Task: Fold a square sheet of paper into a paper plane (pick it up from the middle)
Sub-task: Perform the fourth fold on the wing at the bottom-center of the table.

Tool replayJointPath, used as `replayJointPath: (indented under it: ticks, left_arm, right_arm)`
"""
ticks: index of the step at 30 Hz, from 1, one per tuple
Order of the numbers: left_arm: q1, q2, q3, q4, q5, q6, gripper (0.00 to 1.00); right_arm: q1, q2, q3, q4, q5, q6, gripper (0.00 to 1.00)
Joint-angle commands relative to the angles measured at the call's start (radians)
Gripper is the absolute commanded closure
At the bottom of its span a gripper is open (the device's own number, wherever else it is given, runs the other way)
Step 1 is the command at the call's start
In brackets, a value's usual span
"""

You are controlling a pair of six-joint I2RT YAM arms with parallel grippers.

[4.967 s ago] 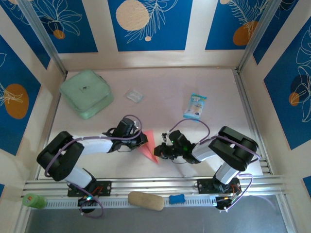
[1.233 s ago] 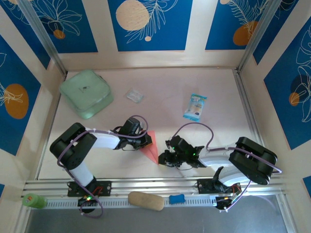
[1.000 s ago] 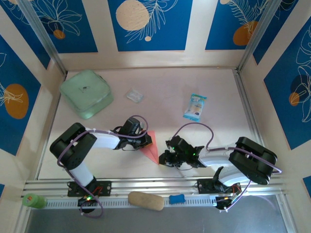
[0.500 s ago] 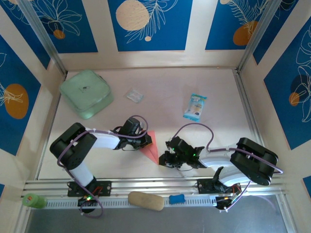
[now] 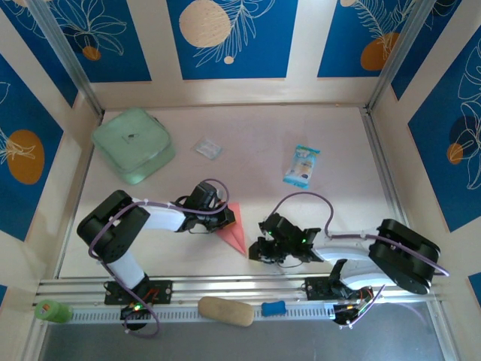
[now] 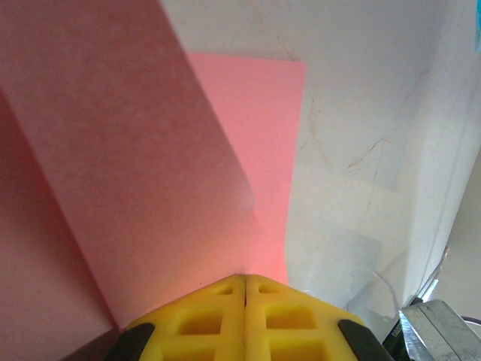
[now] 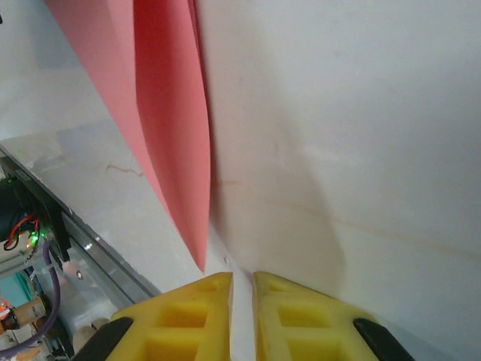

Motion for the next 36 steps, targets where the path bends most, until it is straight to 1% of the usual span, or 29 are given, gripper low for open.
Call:
replayJointPath:
  ticks: [1, 3, 6, 14, 21, 26, 36]
  left_arm:
    - [-0.005, 0.016, -0.022, -0.057, -0.026, 0.011, 0.98]
    - [-0.005, 0.018, -0.026, -0.055, -0.027, 0.011, 0.98]
    - [-0.005, 0.016, -0.027, -0.055, -0.025, 0.011, 0.98]
    - [-0.005, 0.021, -0.023, -0.055, -0.022, 0.011, 0.98]
    - [-0.005, 0.025, -0.021, -0.049, -0.019, 0.009, 0.98]
    - [-0.005, 0.025, -0.021, -0.050, -0.019, 0.009, 0.98]
    - [-0.006, 0.022, -0.020, -0.060, -0.025, 0.011, 0.98]
  right_arm:
    - [-0.039, -0.077, 0.008, -0.116, -0.018, -0.038, 0.86]
    - [-0.067, -0.098, 0.022, -0.104, -0.039, -0.062, 0.88]
    - [-0.097, -0.076, 0.077, -0.103, -0.070, -0.102, 0.91]
    - [-0.099, 0.149, 0.247, -0.065, -0.136, -0.164, 0.94]
    - [-0.075, 0.282, 0.325, -0.067, -0.106, -0.177, 0.95]
    - [-0.076, 0.330, 0.339, -0.075, -0.104, -0.189, 0.95]
    - [-0.070, 0.342, 0.269, -0.035, -0.093, -0.157, 0.95]
